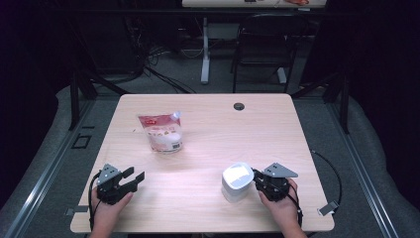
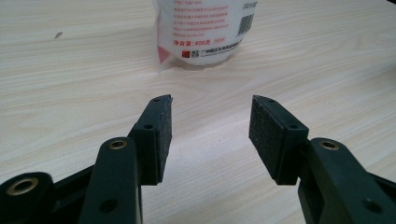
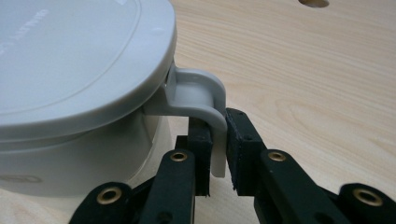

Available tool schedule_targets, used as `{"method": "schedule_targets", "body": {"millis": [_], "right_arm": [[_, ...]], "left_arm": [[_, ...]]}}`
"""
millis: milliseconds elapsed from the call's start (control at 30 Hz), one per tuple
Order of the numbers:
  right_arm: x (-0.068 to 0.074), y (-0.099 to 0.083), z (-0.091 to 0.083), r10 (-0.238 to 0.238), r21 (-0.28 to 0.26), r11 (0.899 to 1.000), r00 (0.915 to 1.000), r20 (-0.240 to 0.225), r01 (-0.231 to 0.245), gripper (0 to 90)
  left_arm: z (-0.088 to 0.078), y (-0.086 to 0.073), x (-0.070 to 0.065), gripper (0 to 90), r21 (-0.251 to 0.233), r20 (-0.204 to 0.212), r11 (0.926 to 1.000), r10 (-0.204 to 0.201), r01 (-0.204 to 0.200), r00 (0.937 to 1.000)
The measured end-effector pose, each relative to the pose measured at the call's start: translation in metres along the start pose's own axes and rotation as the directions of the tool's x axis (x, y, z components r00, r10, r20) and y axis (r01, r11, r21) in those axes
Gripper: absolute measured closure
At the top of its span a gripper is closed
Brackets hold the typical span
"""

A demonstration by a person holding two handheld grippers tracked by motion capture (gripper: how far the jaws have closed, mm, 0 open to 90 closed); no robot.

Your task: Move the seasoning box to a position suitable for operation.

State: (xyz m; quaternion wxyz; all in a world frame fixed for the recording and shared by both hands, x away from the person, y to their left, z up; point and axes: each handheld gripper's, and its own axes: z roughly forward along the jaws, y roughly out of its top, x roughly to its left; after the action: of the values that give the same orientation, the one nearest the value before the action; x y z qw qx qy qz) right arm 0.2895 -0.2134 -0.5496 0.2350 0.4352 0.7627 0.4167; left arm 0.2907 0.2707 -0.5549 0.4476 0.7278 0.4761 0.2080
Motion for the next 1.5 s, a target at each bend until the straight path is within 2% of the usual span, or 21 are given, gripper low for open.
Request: {"method": "schedule_targets", "body": {"millis": [167, 433, 567, 733, 900, 1133, 1333, 1433, 1500], "right_arm": [[0.002, -0.001, -0.003, 0.033, 0.008, 0.999, 0.9994, 0.004, -0.033, 79.9], [0.002, -0.002, -0.007, 0.047, 0.009, 0.999, 0.9988, -0.011, -0.047, 79.1], [0.007, -0.003, -0.011, 0.030, 0.017, 0.999, 0.9992, -0.024, -0.030, 79.2], [0.014, -0.003, -0.012, -0.017, 0.029, 0.999, 0.9993, -0.034, 0.018, 74.5], [0.013, -0.006, -0.018, -0.012, 0.020, 1.000, 0.9973, -0.073, 0.013, 71.9], [0.008, -0.006, -0.034, -0.002, -0.010, 1.000, 0.9959, -0.091, 0.001, 69.7], [0.003, -0.006, -0.048, 0.004, -0.053, 0.999, 0.9949, -0.101, -0.010, 73.1], [0.001, -0.004, -0.051, 0.028, -0.075, 0.997, 0.9953, -0.093, -0.035, 78.8], [-0.001, -0.003, -0.053, 0.024, -0.075, 0.997, 0.9965, -0.081, -0.030, 82.4]], "left_arm": [[0.000, 0.000, 0.000, 49.3, 0.001, -0.001, 1.0000, 0.000, 0.000, 1.0000], [-0.001, 0.000, 0.000, 49.3, -0.003, 0.000, 1.0000, 0.001, -0.001, 1.0000], [-0.002, 0.000, 0.000, 49.3, 0.002, -0.002, 1.0000, 0.002, -0.002, 1.0000], [-0.002, 0.000, 0.000, 49.2, -0.004, 0.001, 1.0000, 0.000, 0.000, 1.0000], [-0.003, 0.000, 0.000, 49.3, 0.001, 0.000, 1.0000, 0.003, -0.003, 1.0000], [-0.004, 0.000, -0.001, 49.1, -0.005, -0.001, 1.0000, -0.001, 0.001, 1.0000], [-0.004, 0.000, -0.002, 49.8, 0.003, 0.007, 1.0000, 0.003, -0.003, 1.0000], [-0.003, 0.001, -0.003, 50.0, 0.001, 0.009, 1.0000, 0.007, -0.007, 0.9999], [-0.003, 0.001, -0.004, 50.0, 0.004, 0.017, 1.0000, 0.008, -0.008, 0.9998]]}}
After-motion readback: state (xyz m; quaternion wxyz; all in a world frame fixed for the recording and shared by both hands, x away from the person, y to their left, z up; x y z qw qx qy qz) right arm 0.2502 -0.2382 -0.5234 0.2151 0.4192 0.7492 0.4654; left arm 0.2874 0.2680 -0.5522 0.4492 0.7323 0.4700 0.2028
